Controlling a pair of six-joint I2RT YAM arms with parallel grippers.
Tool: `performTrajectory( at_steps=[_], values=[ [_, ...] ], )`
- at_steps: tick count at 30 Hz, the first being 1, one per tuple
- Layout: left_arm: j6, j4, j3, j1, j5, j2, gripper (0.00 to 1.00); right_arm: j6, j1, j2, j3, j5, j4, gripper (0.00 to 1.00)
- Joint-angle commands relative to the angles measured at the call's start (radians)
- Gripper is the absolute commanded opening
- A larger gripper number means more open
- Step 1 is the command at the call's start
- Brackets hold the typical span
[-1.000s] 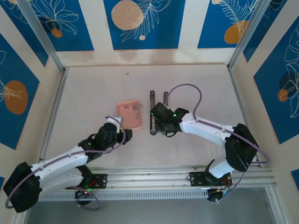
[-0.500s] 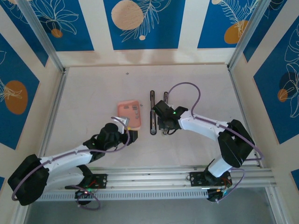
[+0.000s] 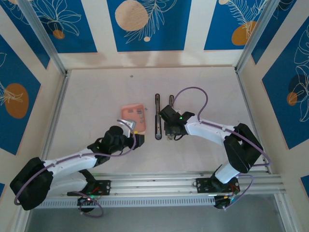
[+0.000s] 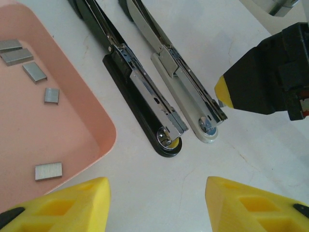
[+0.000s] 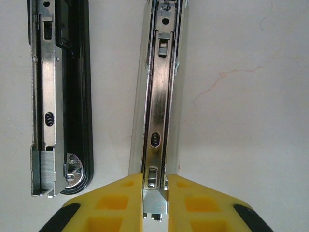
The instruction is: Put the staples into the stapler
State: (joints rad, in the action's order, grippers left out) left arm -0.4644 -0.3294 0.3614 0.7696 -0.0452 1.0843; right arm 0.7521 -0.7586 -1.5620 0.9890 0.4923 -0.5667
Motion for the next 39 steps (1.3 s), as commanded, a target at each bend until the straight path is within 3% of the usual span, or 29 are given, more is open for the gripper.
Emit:
performTrajectory(
  at_steps=[1,26,33,39],
  values=[
    [0.017,-0.005,0.034,-0.011,-0.016,0.009,0.55,0.001,0.004,-0.016,-0.019,-0.012,0.024,0.17],
    [0.012,0.003,0.042,-0.011,-0.02,0.029,0.54,0.034,-0.024,0.004,-0.065,-0.006,-0.002,0.17],
    [0.007,0.002,0.045,-0.011,-0.027,0.034,0.54,0.049,-0.051,0.061,-0.06,0.004,-0.027,0.3],
    [0.001,0.015,0.053,-0.011,-0.024,0.031,0.55,0.017,-0.036,0.125,-0.019,0.013,-0.06,0.34]
  ],
)
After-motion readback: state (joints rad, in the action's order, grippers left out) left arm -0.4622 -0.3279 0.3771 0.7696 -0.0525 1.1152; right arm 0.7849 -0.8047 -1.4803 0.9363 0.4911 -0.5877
